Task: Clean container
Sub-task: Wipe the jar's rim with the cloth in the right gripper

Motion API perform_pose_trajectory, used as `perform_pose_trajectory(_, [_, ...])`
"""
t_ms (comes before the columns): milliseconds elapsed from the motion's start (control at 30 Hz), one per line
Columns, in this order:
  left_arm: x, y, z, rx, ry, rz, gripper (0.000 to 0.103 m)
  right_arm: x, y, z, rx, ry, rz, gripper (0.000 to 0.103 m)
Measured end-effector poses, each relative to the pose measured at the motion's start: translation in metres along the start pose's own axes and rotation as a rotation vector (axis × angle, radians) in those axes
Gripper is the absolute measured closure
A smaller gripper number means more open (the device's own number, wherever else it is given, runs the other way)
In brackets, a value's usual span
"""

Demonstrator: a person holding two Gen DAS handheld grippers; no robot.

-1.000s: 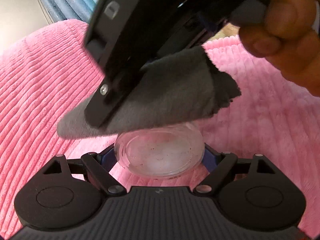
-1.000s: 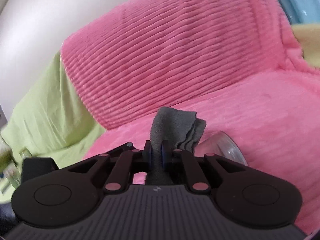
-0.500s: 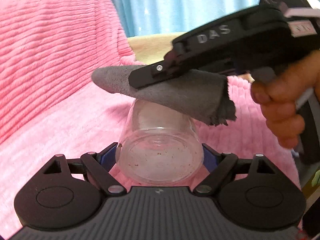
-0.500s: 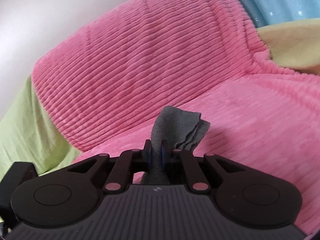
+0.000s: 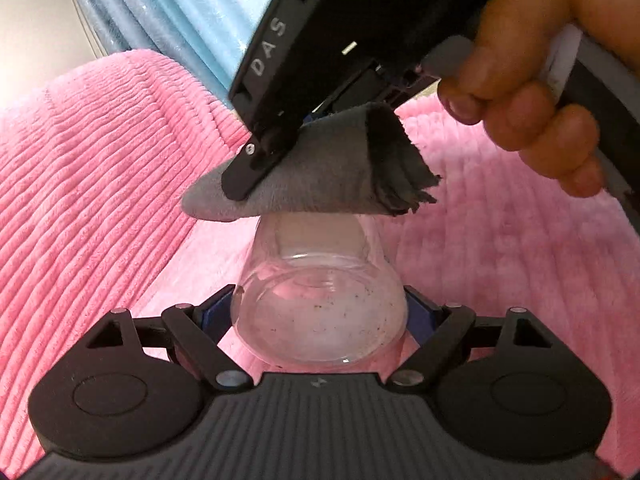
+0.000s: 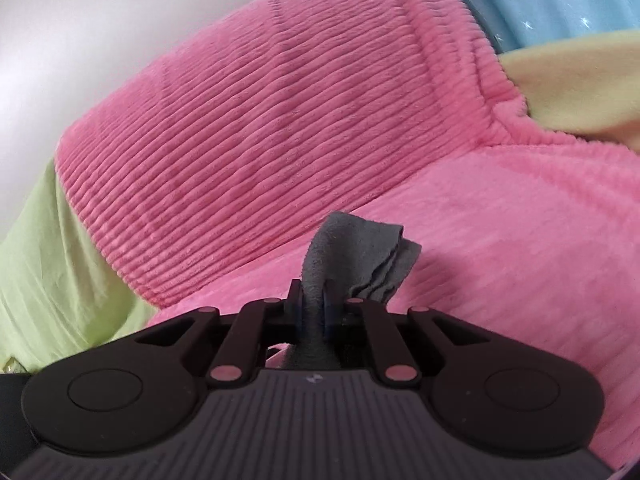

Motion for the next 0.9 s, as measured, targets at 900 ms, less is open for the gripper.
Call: perform_pose_trajectory(900, [0.005, 0.055, -0.02, 0.25, -0.086, 0.082, 0.018, 0.005, -0.015, -0.011, -0.075, -0.03, 0.038, 0.096])
Point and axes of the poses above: each gripper's, at about its wrist camera, not at the fingertips, and x roughly against the way its jaws point, y to its left, z to its underside, the point moved 5 cm from there along -x, roughly the way its jaws point, and after that the axes turned 3 degrees about -x, right-handed, at the moved point
